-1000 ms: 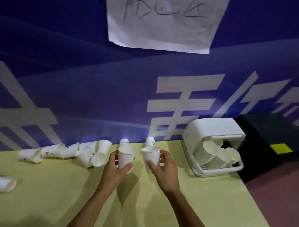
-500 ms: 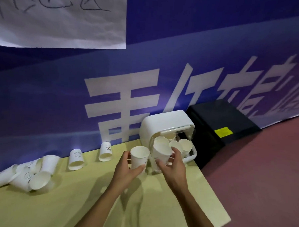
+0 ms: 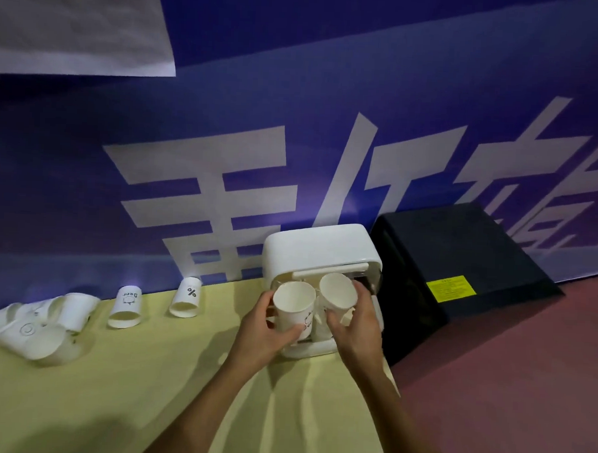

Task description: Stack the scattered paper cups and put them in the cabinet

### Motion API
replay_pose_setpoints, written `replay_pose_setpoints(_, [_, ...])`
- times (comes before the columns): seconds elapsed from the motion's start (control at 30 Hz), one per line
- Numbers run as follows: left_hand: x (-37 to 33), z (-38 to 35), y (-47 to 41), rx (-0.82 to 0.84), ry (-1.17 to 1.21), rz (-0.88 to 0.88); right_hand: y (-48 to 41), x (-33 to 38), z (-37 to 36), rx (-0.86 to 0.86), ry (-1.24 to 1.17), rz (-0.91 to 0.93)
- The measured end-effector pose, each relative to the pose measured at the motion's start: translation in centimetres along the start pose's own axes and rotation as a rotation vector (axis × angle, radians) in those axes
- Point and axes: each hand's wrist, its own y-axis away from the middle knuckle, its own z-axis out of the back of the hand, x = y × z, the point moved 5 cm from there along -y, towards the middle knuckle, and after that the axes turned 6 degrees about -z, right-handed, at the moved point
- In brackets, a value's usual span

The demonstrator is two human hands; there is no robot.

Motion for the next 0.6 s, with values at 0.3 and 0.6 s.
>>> replay_pose_setpoints(0.3, [-0.6,-2.0,0.8,-0.099,-0.044,-0.007,-0.8,-4.7,-2.3,0.209,0.245,0.077])
replay_pose_setpoints(0.6, [-0.4,-1.5,2.1,-0.014,-0.143,-0.018,-0.4,-3.2,-1.1,0.211,0.184,0.048])
